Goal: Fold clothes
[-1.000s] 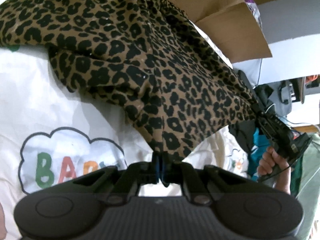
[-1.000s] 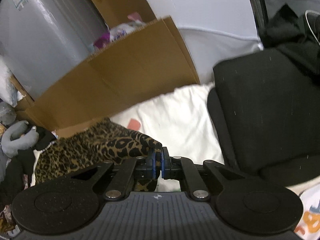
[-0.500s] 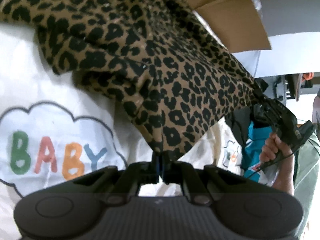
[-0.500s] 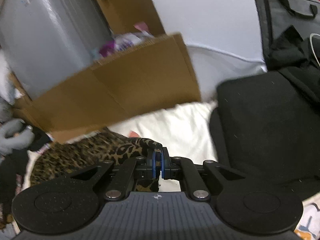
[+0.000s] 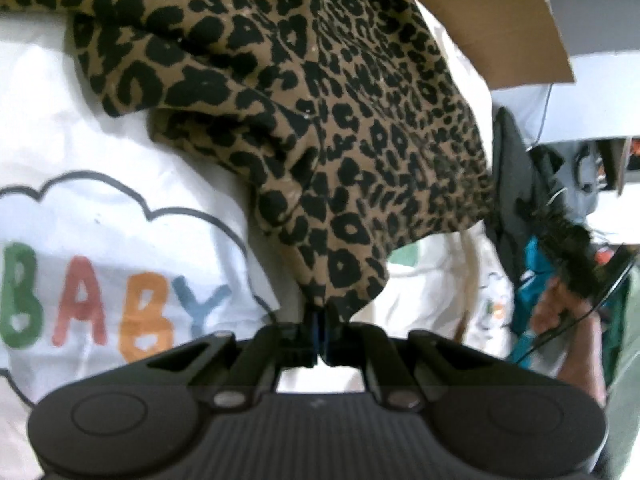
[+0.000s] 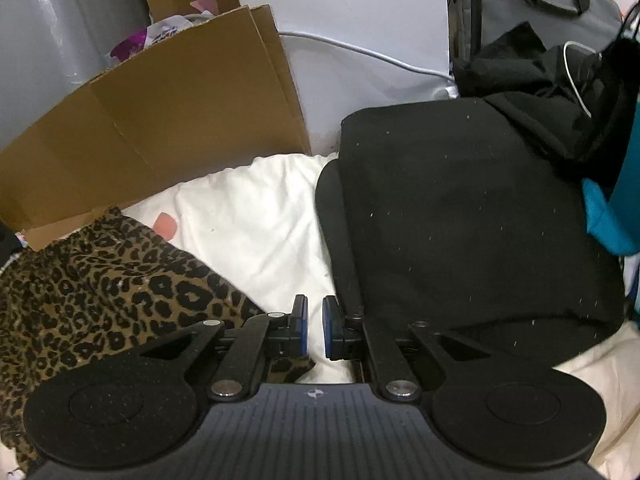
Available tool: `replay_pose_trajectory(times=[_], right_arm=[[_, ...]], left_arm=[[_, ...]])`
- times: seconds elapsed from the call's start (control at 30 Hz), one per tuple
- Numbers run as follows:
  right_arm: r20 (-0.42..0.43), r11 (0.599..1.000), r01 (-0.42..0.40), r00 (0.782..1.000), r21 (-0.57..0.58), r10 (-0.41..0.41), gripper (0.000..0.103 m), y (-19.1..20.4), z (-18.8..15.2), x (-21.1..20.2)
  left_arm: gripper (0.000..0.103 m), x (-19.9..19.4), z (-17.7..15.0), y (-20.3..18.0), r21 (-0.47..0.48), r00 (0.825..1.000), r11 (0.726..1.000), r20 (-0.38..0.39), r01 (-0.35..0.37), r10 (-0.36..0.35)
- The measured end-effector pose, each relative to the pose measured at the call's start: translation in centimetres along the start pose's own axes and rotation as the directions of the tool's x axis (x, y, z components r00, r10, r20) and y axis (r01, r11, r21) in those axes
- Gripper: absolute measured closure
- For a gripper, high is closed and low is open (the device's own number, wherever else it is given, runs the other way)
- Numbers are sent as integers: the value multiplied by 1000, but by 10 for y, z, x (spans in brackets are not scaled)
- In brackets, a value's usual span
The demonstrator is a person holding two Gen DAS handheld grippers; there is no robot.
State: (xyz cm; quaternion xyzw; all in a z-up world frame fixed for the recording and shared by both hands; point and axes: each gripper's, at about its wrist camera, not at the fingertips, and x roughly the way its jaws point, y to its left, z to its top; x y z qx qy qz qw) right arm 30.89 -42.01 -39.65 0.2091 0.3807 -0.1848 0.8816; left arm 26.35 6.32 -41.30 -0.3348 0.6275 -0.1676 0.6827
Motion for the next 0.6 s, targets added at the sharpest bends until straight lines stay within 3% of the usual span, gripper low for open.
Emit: replay_pose_trajectory(times=[0.13,0.17,0.2,0.27,0.43,0.47,0.5,0.53,0.6], right_arm=[[-49,998,-55,997,30,56,91,-3,-13,-1],[-61,997,-65,996,38,68,81,-4,-18,1],[-70,997,-69,995,45,72,63,-5,-21,3],[-86,994,-82,992,72,88,53,-6,-27,10],[-101,984,-106,988,146,121,53,-14,-37,37],[-85,981,-118,988,156,132,61,-15,-37,39],[-79,982,-121,988,148,134,87,-14,-36,40],[-75,984,-121,988,133,131,97,-13,-34,40],[-68,988,-118,990,100,126,100,-10,-29,40]], left_arm=[[100,-9,0,4,-43,998,997,3,69,-69],[100,-11,0,5,-54,996,995,4,86,-86],[100,-14,1,6,-65,995,992,6,104,-104],[100,-17,1,8,-83,992,989,8,126,-126],[100,-16,1,13,-93,994,989,6,112,-112],[100,-14,1,11,-87,994,990,3,109,-109],[100,-12,3,9,-82,994,991,1,105,-105],[100,-11,4,7,-75,995,992,-1,100,-100],[100,-12,4,6,-61,995,994,-4,95,-96]])
